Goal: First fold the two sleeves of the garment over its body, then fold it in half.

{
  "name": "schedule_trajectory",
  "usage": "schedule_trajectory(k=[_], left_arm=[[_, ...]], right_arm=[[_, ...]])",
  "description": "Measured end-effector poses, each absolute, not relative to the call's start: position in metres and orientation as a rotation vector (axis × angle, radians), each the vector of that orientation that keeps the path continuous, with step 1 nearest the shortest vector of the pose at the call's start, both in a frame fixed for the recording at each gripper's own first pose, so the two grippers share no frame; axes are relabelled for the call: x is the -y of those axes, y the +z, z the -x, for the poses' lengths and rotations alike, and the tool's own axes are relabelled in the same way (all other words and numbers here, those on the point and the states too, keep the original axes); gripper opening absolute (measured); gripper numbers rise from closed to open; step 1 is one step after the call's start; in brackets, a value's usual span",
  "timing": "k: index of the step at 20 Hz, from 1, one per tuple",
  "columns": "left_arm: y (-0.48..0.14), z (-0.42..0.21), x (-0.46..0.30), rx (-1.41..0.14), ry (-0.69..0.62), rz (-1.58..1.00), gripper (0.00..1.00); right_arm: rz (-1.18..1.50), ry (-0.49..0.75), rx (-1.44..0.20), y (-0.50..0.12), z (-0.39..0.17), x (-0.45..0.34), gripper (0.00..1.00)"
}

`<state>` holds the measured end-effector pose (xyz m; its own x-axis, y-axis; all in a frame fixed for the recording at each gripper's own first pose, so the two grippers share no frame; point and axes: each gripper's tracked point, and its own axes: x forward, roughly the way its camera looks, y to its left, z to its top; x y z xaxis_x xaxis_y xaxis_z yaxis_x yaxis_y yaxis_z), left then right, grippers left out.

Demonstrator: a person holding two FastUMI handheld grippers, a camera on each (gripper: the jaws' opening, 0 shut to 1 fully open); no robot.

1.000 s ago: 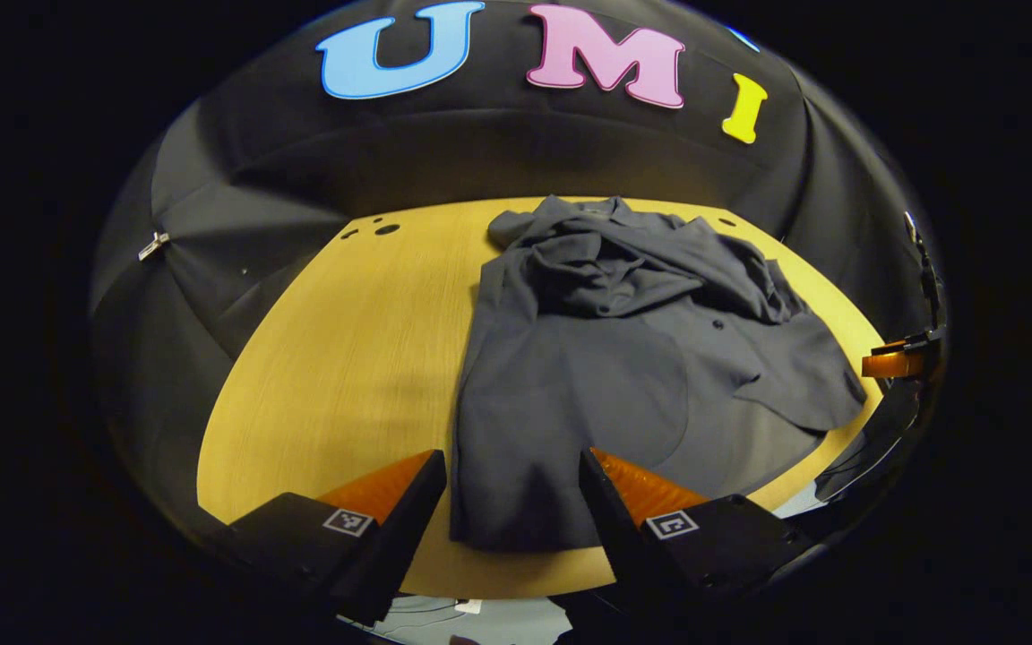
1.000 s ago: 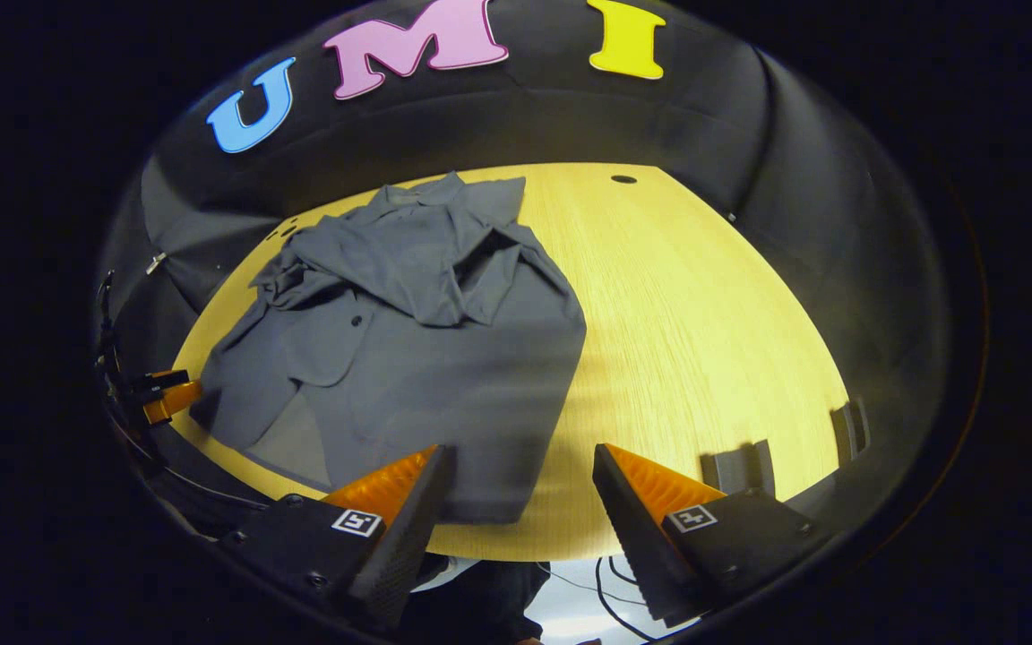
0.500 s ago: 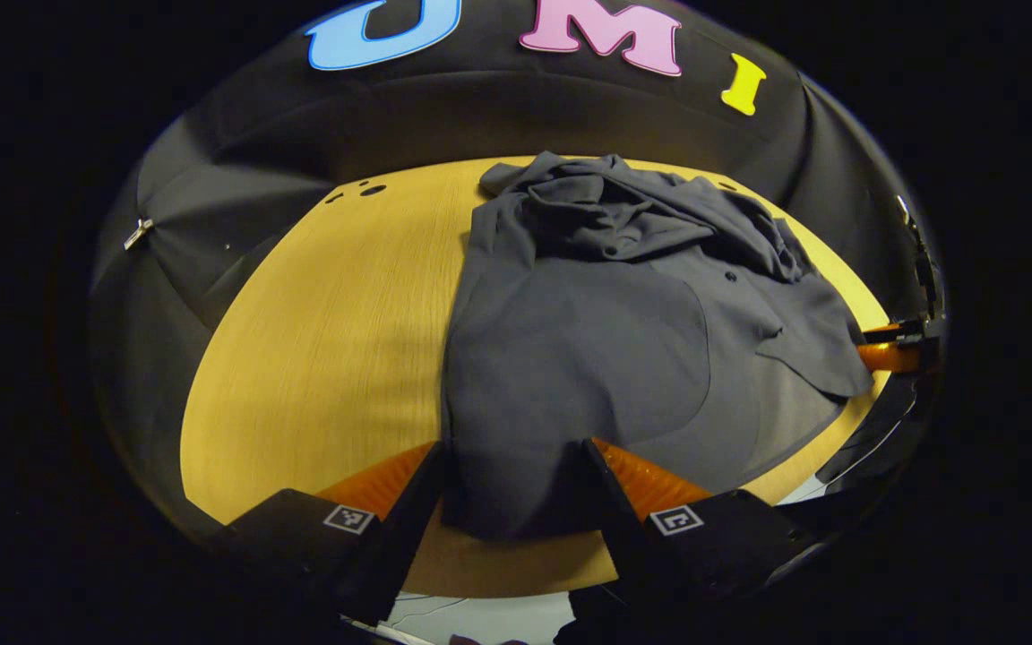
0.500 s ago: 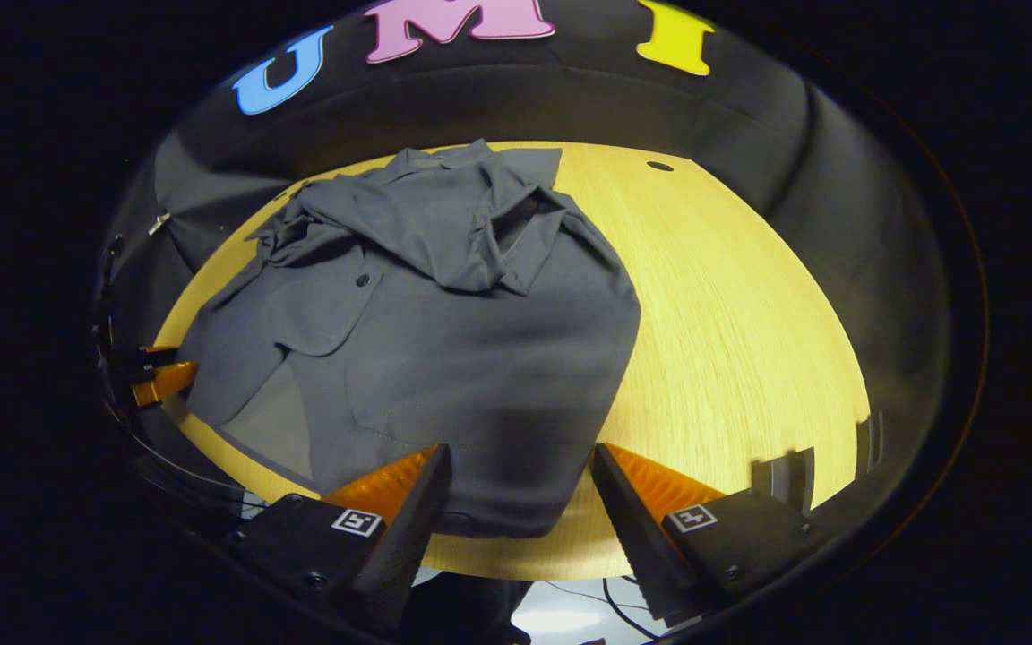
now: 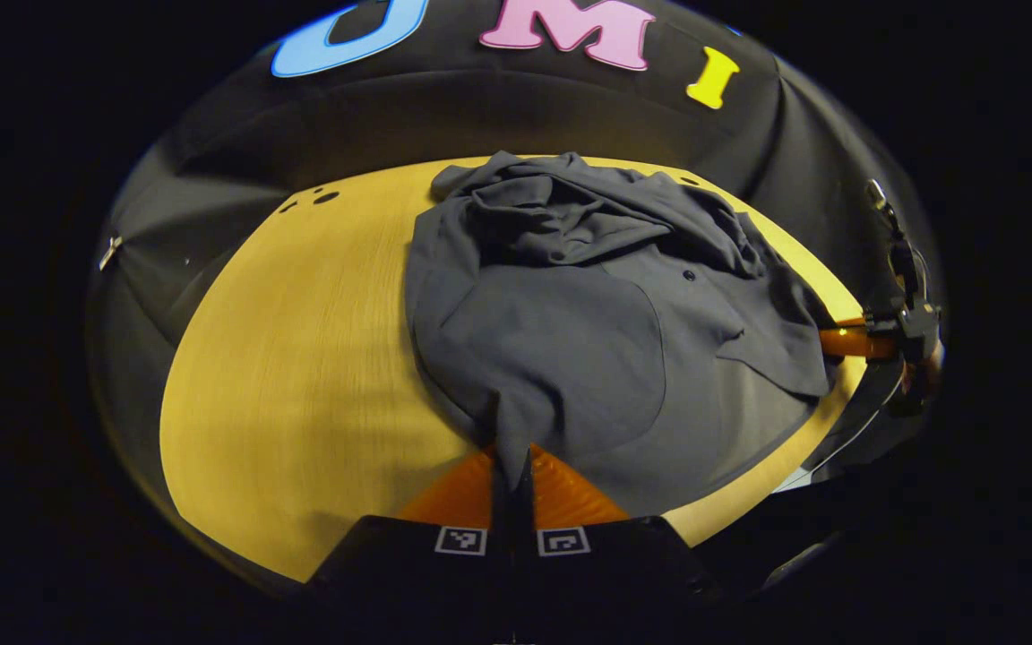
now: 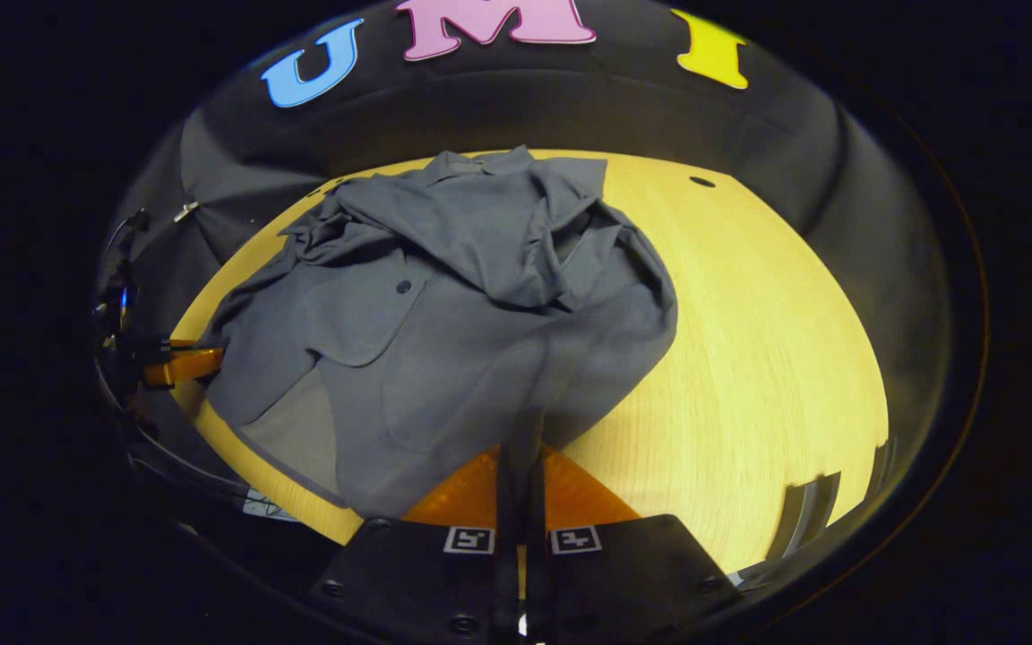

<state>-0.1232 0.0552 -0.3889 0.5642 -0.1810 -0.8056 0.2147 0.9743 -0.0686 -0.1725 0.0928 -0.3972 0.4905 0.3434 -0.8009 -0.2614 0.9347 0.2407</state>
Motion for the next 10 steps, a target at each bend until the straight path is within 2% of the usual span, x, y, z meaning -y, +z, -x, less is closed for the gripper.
schedule_trajectory(k=[5,10], left_arm=[[-0.384,0.134,-0.066,-1.024,-0.213,0.056,0.06],[-0.367,0.167,-0.066,-1.066,-0.259,0.087,0.06]], right_arm=[[-0.078,0.392,-1.012,-0.391,0.192,-0.082,0.05],[-0.126,0.406,-1.032,-0.371,0.220,-0.070,0.06]])
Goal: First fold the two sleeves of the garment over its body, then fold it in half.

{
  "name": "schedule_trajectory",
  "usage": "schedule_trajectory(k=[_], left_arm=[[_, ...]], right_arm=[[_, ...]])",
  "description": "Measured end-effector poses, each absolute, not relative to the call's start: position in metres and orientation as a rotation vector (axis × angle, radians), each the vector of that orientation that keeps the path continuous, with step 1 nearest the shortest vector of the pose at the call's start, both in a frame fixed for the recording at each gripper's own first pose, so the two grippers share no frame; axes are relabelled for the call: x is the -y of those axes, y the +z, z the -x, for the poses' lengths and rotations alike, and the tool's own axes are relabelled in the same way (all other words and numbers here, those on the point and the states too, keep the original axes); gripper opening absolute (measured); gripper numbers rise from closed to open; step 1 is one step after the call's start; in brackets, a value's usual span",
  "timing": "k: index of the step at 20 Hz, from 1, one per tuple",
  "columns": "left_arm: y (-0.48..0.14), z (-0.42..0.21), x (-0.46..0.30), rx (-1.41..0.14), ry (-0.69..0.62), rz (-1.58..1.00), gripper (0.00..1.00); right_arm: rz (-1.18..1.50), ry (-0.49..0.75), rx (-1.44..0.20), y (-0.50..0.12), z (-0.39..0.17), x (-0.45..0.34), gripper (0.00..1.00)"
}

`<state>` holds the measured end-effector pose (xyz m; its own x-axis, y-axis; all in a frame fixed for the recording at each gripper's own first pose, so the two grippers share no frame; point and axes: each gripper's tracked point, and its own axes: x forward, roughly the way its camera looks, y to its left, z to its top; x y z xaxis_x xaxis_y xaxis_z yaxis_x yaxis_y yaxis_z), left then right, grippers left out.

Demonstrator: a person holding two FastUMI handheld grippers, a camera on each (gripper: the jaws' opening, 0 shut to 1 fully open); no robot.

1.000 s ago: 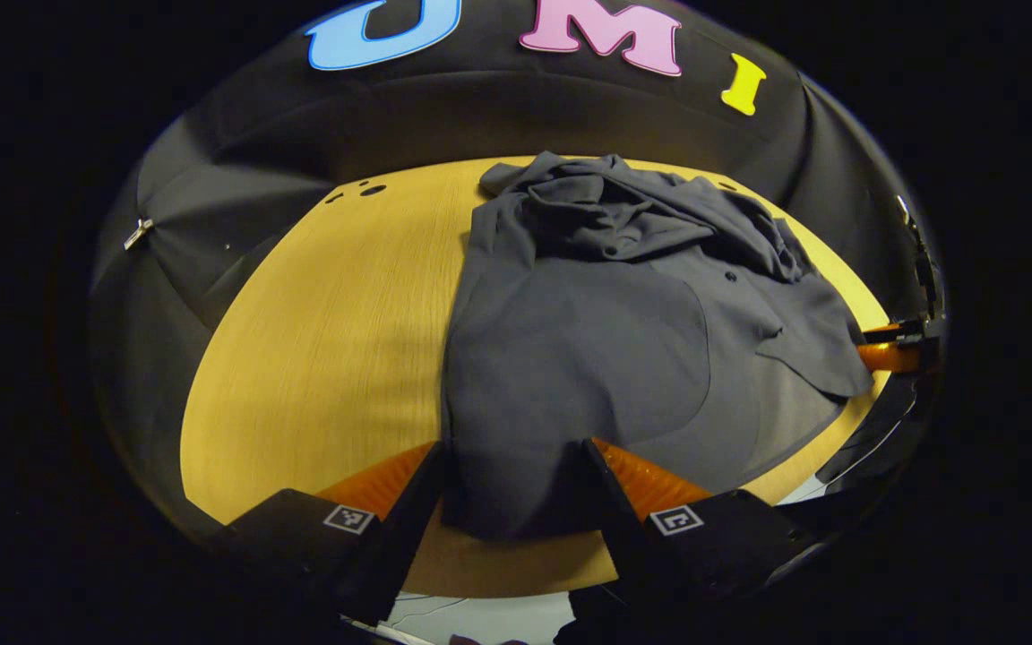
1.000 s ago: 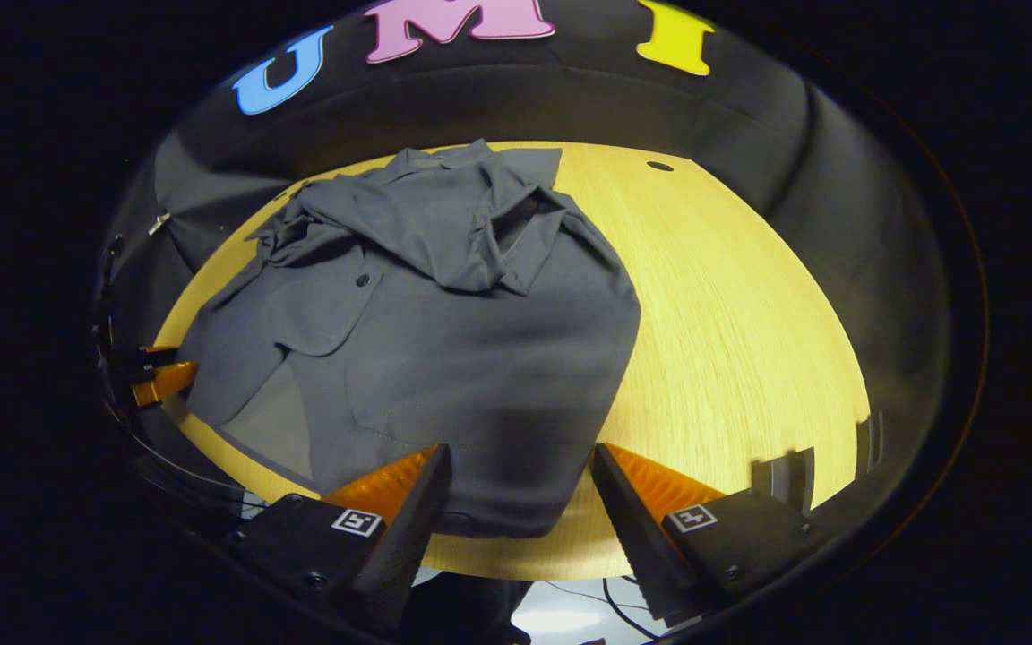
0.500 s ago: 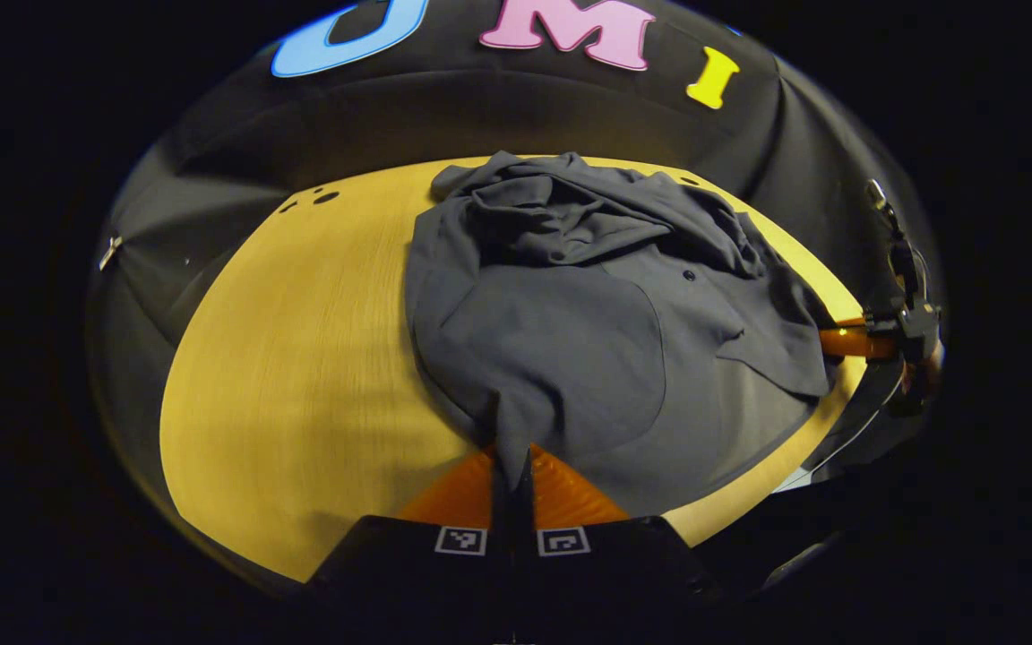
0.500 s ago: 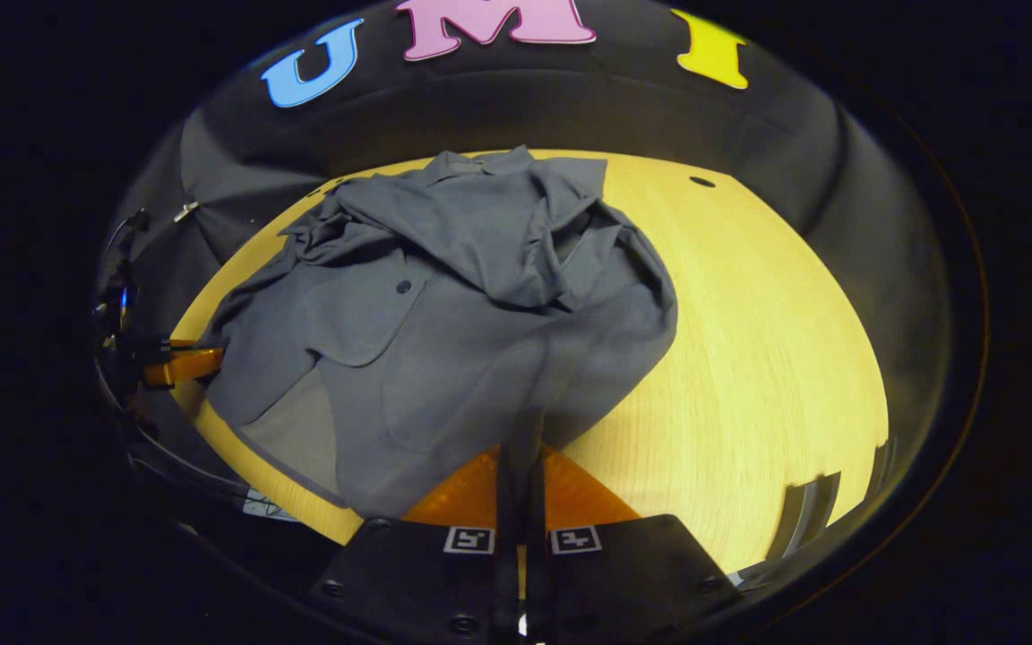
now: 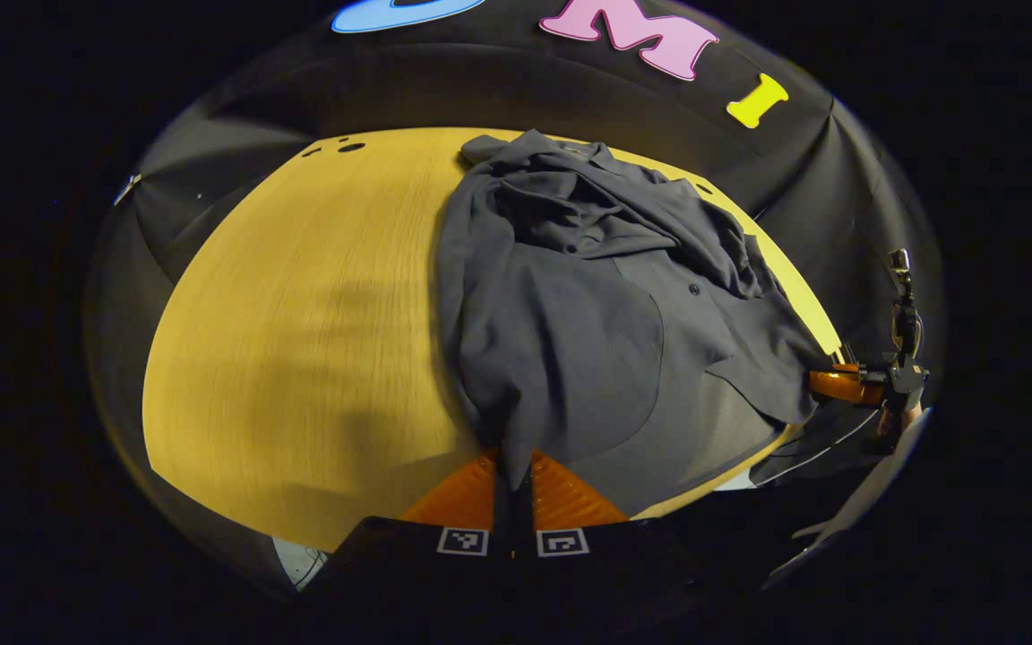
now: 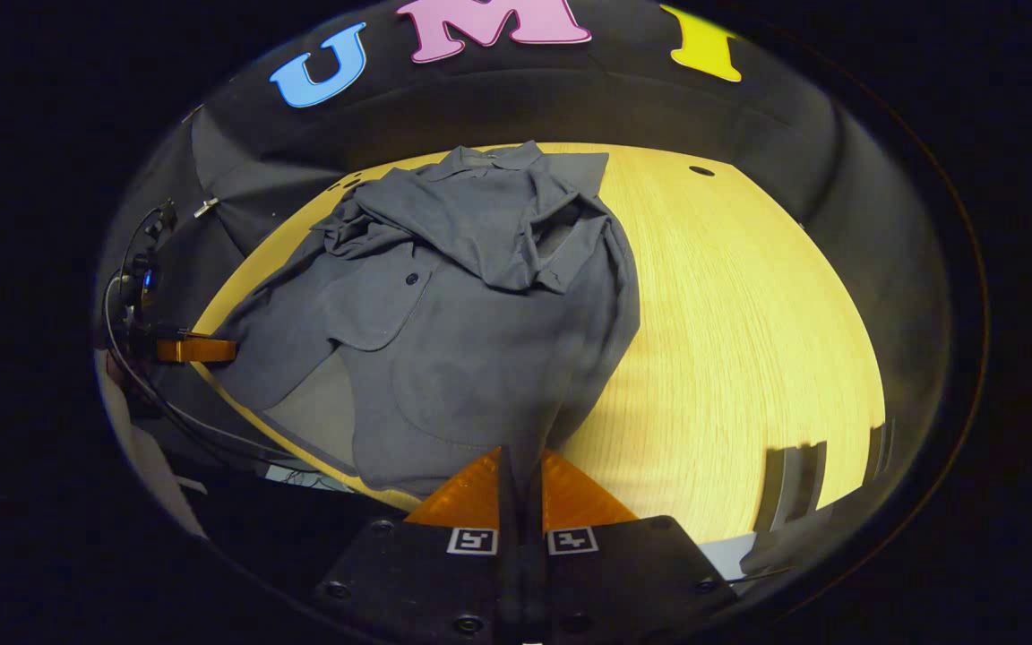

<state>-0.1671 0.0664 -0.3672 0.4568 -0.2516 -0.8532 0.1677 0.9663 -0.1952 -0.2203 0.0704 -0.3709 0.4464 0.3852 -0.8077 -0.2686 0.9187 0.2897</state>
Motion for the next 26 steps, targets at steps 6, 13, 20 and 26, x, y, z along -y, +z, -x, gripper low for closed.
schedule_trajectory(k=[6,13,20,26], left_arm=[[-0.335,0.178,-0.066,-1.058,-0.296,0.139,0.06],[-0.270,0.113,-0.048,-0.902,-0.292,0.298,0.05],[-0.204,0.028,-0.042,-0.691,-0.285,0.387,0.05],[-0.177,-0.039,-0.051,-0.567,-0.231,0.422,0.05]], right_arm=[[-0.205,0.425,-1.009,-0.337,0.231,-0.070,0.06],[-0.330,0.382,-0.813,-0.270,0.152,-0.075,0.05],[-0.438,0.336,-0.605,-0.208,0.059,-0.074,0.05],[-0.453,0.291,-0.504,-0.193,-0.006,-0.069,0.05]])
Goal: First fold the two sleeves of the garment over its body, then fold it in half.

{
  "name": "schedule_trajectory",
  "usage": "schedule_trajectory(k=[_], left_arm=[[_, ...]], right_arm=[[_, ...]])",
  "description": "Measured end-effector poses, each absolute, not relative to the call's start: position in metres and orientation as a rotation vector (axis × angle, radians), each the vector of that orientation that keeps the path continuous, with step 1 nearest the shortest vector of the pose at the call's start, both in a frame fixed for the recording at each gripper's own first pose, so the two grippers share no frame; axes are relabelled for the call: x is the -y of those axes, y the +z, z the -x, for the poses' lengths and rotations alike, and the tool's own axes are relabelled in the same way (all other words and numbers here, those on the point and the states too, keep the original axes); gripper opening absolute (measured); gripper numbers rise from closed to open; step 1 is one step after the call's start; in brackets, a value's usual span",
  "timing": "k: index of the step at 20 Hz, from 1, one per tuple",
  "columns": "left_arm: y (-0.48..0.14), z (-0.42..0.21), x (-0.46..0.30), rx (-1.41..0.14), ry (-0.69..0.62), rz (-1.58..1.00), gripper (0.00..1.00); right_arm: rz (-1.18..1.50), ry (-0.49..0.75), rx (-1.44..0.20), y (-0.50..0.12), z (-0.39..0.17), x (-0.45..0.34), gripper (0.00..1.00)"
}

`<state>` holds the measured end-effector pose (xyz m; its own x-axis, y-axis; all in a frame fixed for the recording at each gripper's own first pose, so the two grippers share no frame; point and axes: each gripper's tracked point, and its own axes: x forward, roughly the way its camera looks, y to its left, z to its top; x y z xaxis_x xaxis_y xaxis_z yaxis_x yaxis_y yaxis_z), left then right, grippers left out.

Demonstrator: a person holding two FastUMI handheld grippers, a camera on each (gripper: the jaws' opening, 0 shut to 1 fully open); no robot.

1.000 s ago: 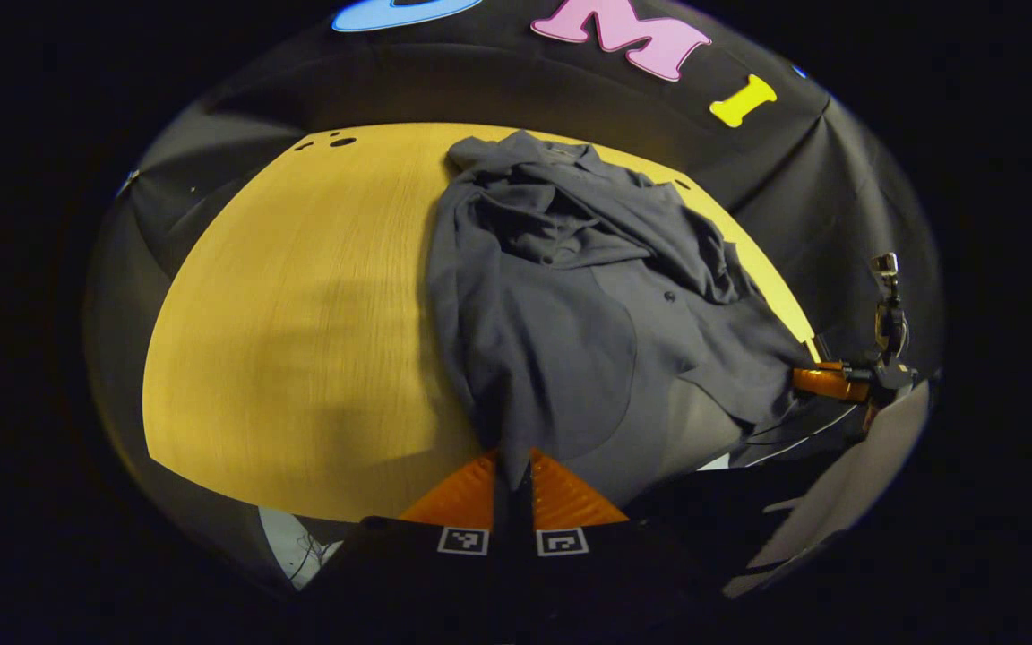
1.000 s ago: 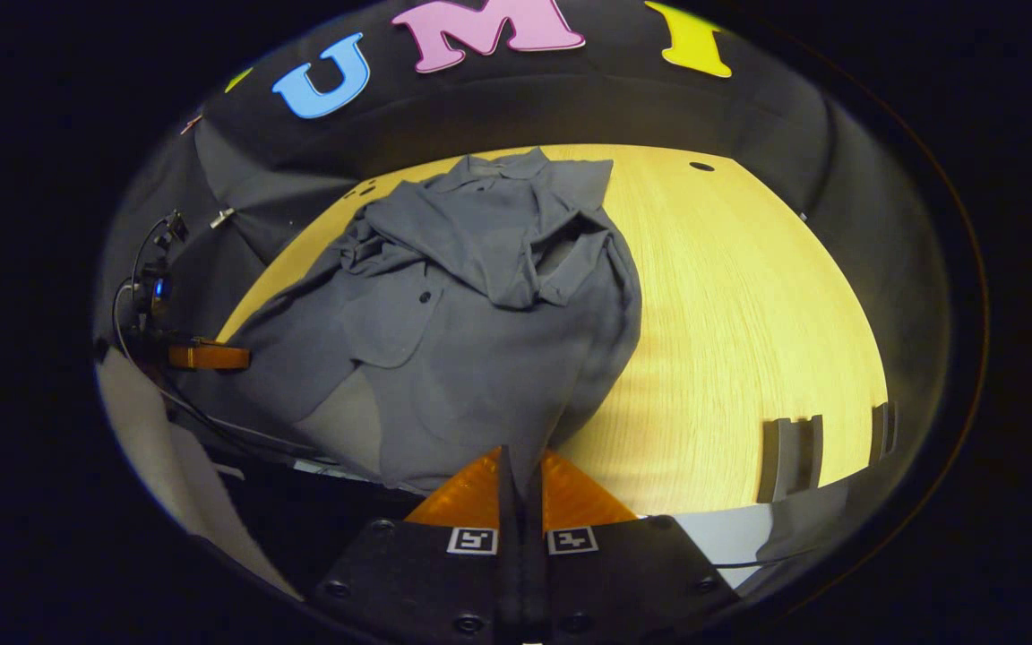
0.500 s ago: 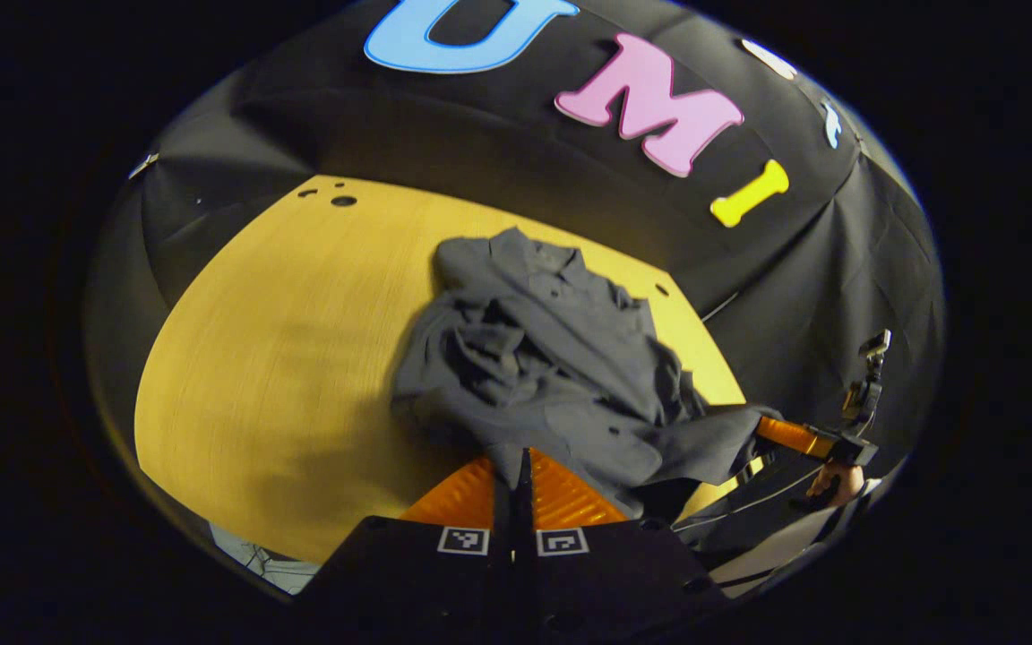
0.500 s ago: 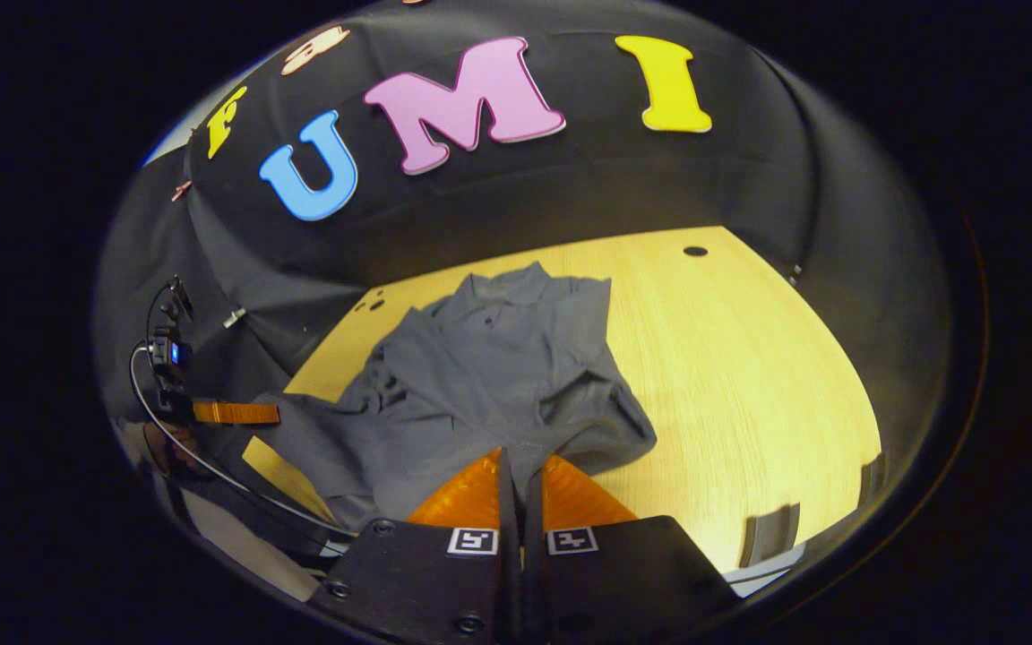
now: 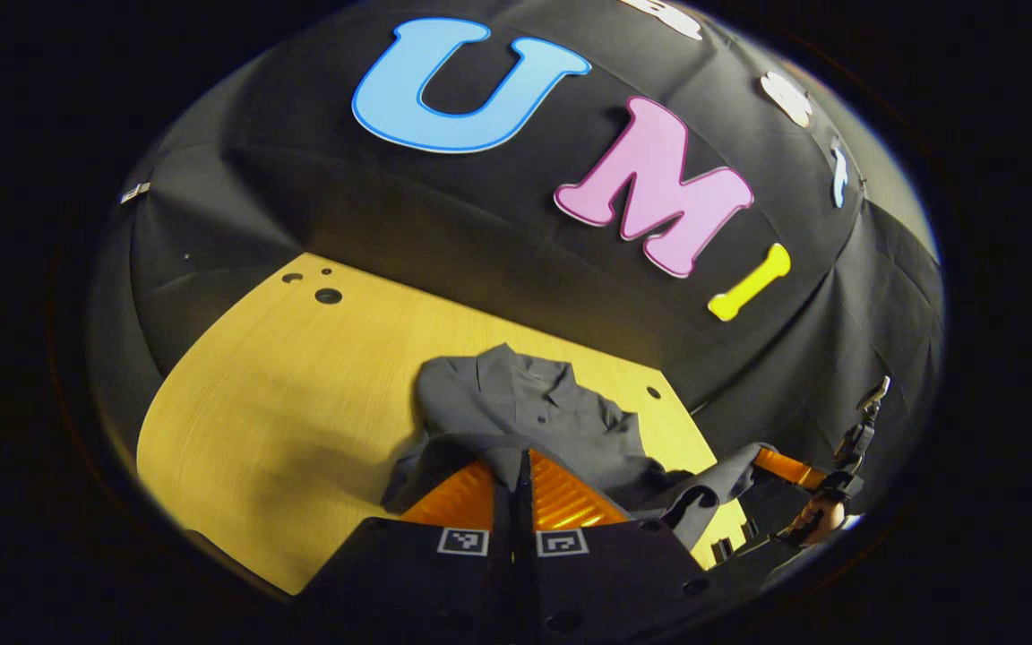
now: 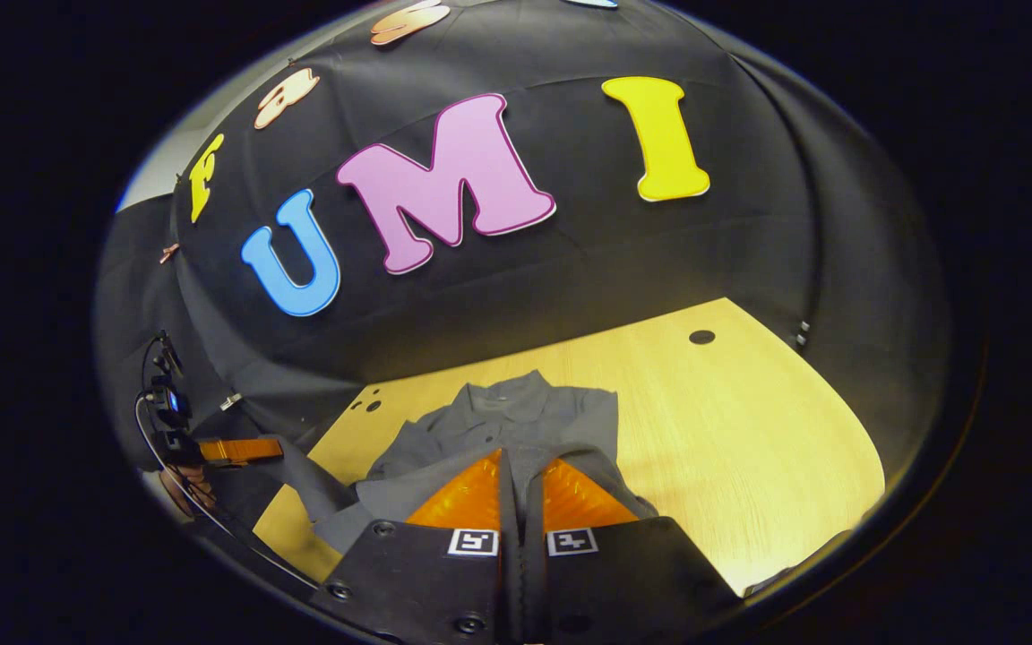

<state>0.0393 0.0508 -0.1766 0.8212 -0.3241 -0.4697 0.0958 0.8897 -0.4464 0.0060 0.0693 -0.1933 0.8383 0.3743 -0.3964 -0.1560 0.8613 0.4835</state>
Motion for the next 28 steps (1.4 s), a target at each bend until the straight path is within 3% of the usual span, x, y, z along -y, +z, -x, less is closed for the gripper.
schedule_trajectory(k=[12,13,20,21,22,28], left_arm=[[-0.193,-0.181,-0.058,-0.494,-0.170,0.412,0.05],[-0.198,-0.191,-0.059,-0.497,-0.164,0.406,0.02],[-0.248,-0.256,-0.063,-0.535,-0.128,0.344,0.05],[-0.260,-0.260,-0.063,-0.550,-0.120,0.342,0.02],[-0.271,-0.264,-0.063,-0.565,-0.113,0.340,0.05],[-0.330,-0.285,-0.067,-0.653,-0.079,0.300,0.05]], right_arm=[[-0.446,0.239,-0.462,-0.222,-0.131,-0.063,0.05],[-0.444,0.234,-0.467,-0.228,-0.142,-0.063,0.05],[-0.434,0.184,-0.518,-0.289,-0.199,-0.059,0.05],[-0.420,0.180,-0.533,-0.302,-0.204,-0.059,0.05],[-0.411,0.179,-0.551,-0.314,-0.207,-0.058,0.05],[-0.360,0.181,-0.650,-0.380,-0.217,-0.061,0.05]])
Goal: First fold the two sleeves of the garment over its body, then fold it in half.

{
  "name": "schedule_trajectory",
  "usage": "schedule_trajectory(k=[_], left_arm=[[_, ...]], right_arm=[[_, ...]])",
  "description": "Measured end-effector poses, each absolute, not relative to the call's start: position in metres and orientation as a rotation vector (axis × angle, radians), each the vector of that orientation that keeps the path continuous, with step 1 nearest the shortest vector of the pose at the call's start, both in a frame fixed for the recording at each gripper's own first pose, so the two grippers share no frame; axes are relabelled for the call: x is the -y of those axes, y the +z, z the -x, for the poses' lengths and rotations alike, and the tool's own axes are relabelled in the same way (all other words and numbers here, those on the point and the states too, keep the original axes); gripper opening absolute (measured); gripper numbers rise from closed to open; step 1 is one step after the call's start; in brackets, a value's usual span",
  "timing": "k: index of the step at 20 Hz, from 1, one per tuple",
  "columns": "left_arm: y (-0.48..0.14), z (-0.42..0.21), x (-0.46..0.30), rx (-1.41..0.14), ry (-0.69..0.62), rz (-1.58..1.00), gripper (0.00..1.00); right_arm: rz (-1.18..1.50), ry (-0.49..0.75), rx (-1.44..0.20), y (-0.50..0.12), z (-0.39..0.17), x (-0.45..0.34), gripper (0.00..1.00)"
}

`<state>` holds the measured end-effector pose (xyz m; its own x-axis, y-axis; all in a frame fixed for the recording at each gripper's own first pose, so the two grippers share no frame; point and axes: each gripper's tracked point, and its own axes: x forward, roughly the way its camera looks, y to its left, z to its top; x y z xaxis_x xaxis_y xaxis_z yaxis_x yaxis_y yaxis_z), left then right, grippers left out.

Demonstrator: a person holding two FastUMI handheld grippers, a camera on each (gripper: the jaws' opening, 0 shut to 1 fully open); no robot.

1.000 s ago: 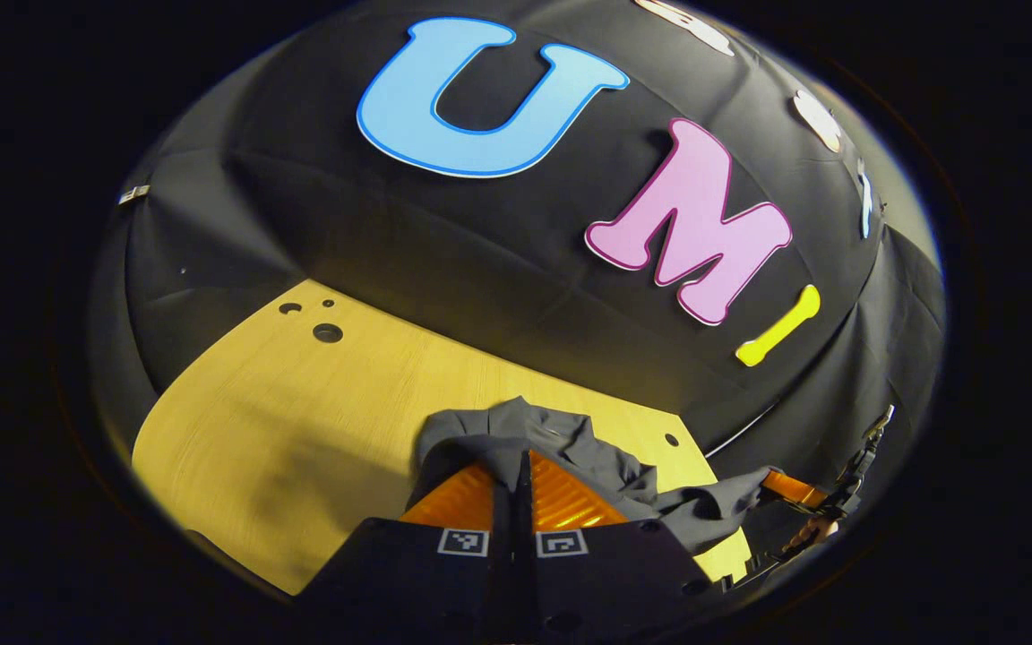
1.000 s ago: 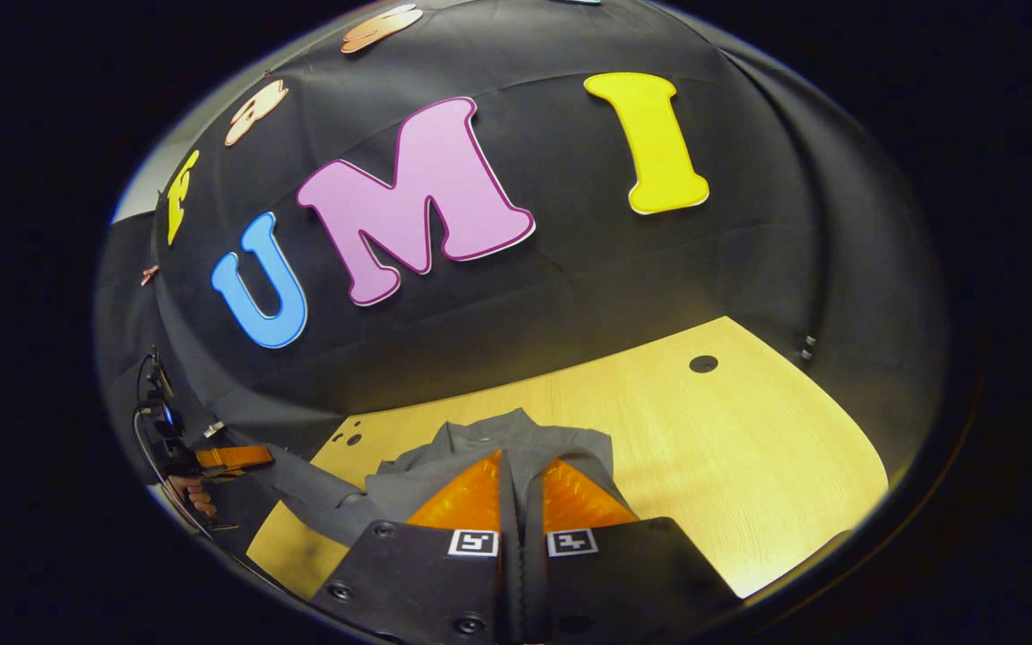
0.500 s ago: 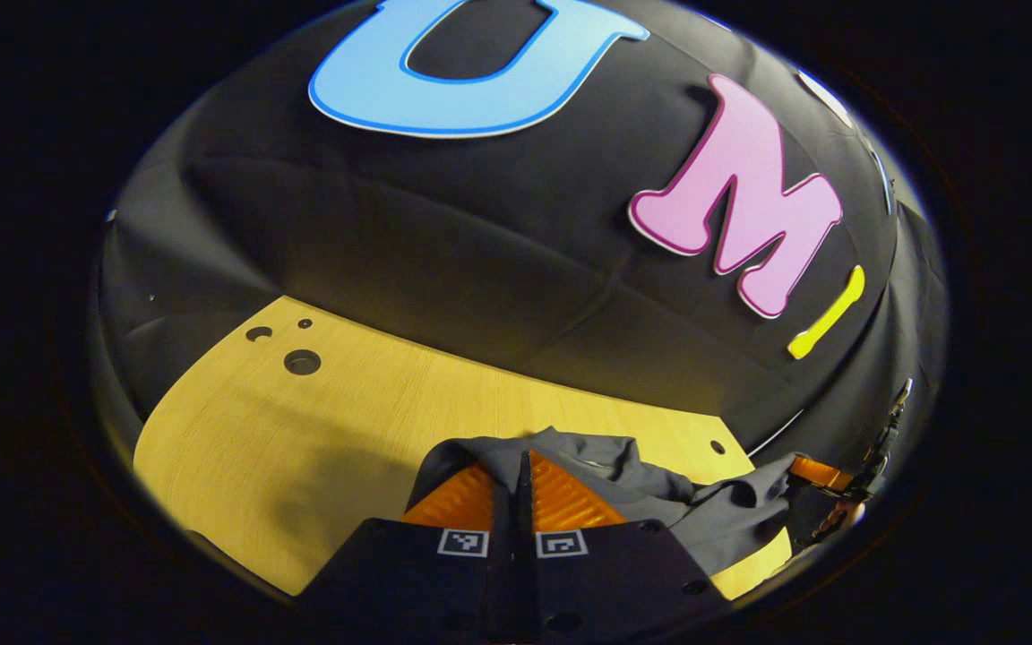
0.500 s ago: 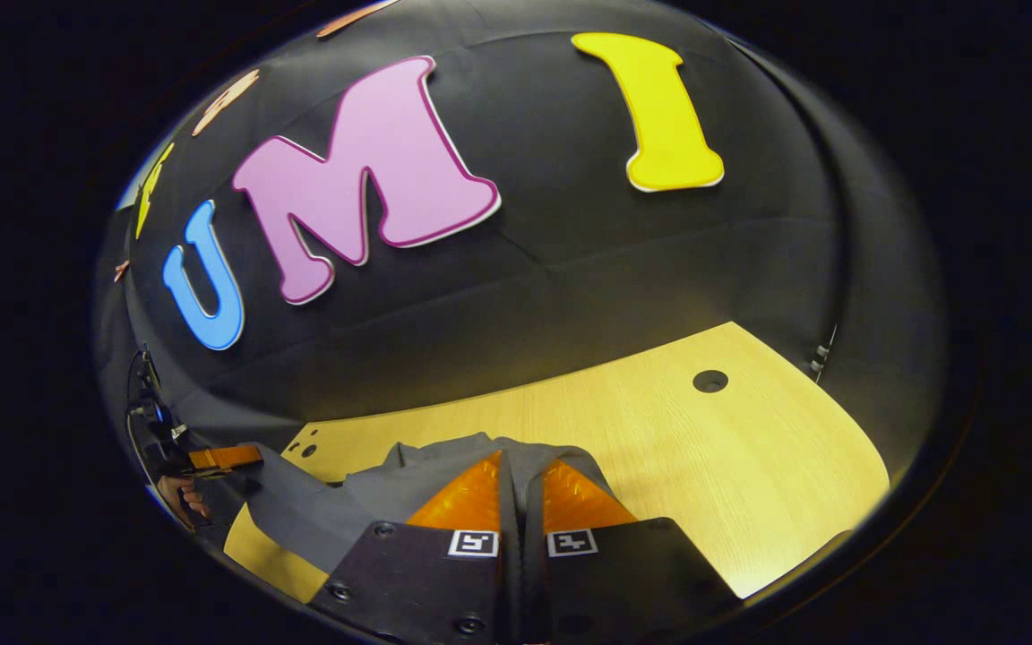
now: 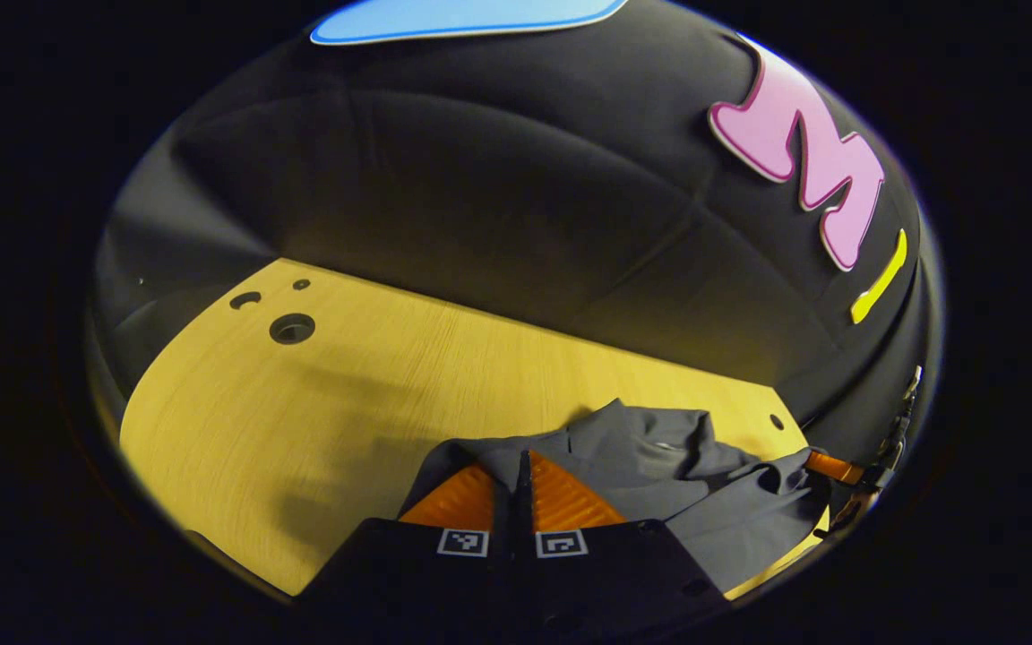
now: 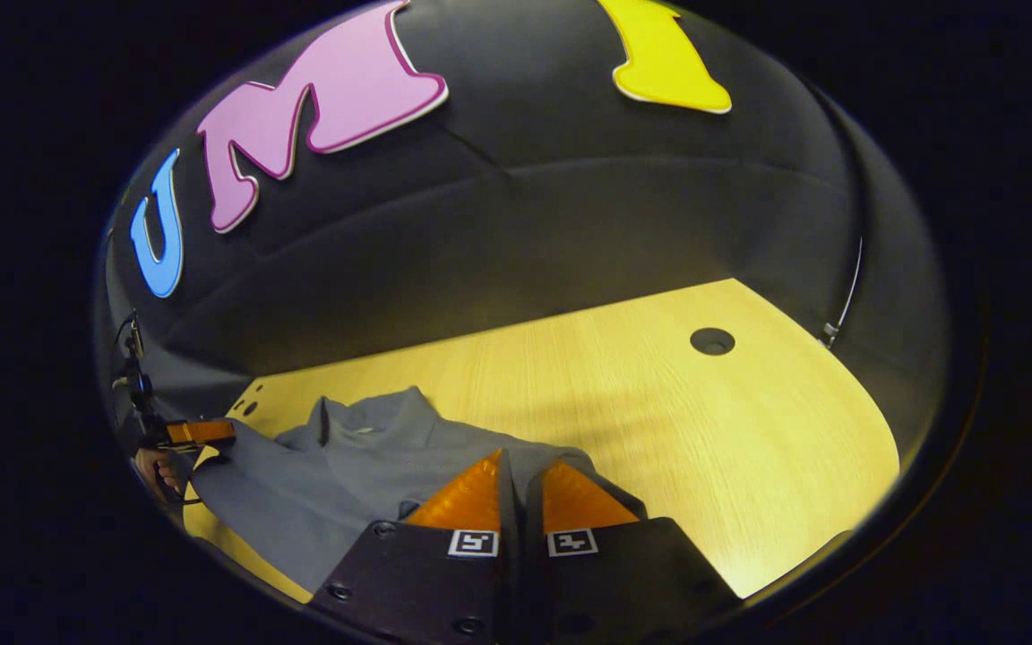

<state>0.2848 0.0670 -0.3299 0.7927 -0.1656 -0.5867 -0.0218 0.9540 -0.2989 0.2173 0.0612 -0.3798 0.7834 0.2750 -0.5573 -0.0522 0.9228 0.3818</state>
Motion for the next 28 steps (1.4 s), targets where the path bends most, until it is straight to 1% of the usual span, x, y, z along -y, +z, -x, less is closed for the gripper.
schedule_trajectory(k=[6,7,8,10,11,12,13,14,15,16,17,18,19,20,21,22,23,24,25,26,27,28], left_arm=[[-0.367,-0.288,-0.070,-0.722,-0.035,0.247,0.05],[-0.370,-0.288,-0.070,-0.732,-0.029,0.229,0.05],[-0.371,-0.289,-0.070,-0.734,-0.024,0.213,0.05],[-0.372,-0.289,-0.069,-0.738,-0.017,0.188,0.06],[-0.372,-0.288,-0.069,-0.743,-0.015,0.182,0.11],[-0.371,-0.287,-0.070,-0.745,-0.009,0.177,0.10],[-0.370,-0.286,-0.072,-0.744,-0.004,0.175,0.27],[-0.368,-0.284,-0.072,-0.742,0.003,0.174,0.19],[-0.365,-0.281,-0.073,-0.743,0.006,0.177,0.36],[-0.365,-0.277,-0.073,-0.747,0.012,0.174,0.41],[-0.361,-0.274,-0.074,-0.749,0.018,0.166,0.43],[-0.360,-0.270,-0.076,-0.750,0.027,0.147,0.57],[-0.357,-0.268,-0.078,-0.746,0.035,0.128,0.73],[-0.353,-0.264,-0.076,-0.745,0.035,0.115,0.70],[-0.348,-0.261,-0.072,-0.740,0.029,0.104,0.77],[-0.343,-0.259,-0.072,-0.728,0.032,0.083,0.80],[-0.331,-0.256,-0.073,-0.712,0.027,0.066,0.96],[-0.326,-0.255,-0.070,-0.699,0.022,0.052,0.96],[-0.318,-0.252,-0.066,-0.690,0.012,0.047,0.96],[-0.309,-0.247,-0.062,-0.682,-0.002,0.041,0.92],[-0.299,-0.241,-0.058,-0.667,-0.018,0.030,0.96],[-0.290,-0.235,-0.056,-0.652,-0.031,0.019,0.96]], right_arm=[[-0.367,0.174,-0.731,-0.418,-0.218,-0.069,0.05],[-0.368,0.171,-0.739,-0.422,-0.217,-0.070,0.00],[-0.368,0.164,-0.748,-0.424,-0.217,-0.070,0.00],[-0.382,0.157,-0.765,-0.426,-0.214,-0.070,0.14],[-0.391,0.151,-0.776,-0.427,-0.214,-0.069,0.15],[-0.397,0.141,-0.786,-0.428,-0.212,-0.067,0.19],[-0.404,0.131,-0.801,-0.428,-0.210,-0.065,0.26],[-0.411,0.122,-0.812,-0.427,-0.208,-0.063,0.37],[-0.413,0.115,-0.814,-0.424,-0.207,-0.062,0.49],[-0.406,0.105,-0.808,-0.419,-0.205,-0.058,0.60],[-0.396,0.093,-0.792,-0.413,-0.206,-0.054,0.59],[-0.388,0.087,-0.778,-0.406,-0.206,-0.051,0.74],[-0.381,0.085,-0.769,-0.399,-0.204,-0.051,0.75],[-0.369,0.087,-0.762,-0.393,-0.202,-0.050,0.76],[-0.356,0.094,-0.759,-0.388,-0.198,-0.052,0.77],[-0.345,0.102,-0.756,-0.383,-0.194,-0.053,0.84],[-0.334,0.112,-0.749,-0.377,-0.189,-0.054,0.88],[-0.327,0.121,-0.741,-0.370,-0.185,-0.056,0.90],[-0.328,0.132,-0.732,-0.362,-0.180,-0.058,0.90],[-0.333,0.142,-0.722,-0.353,-0.176,-0.060,0.91],[-0.338,0.150,-0.710,-0.343,-0.170,-0.061,0.91],[-0.343,0.159,-0.694,-0.334,-0.166,-0.062,0.91]])
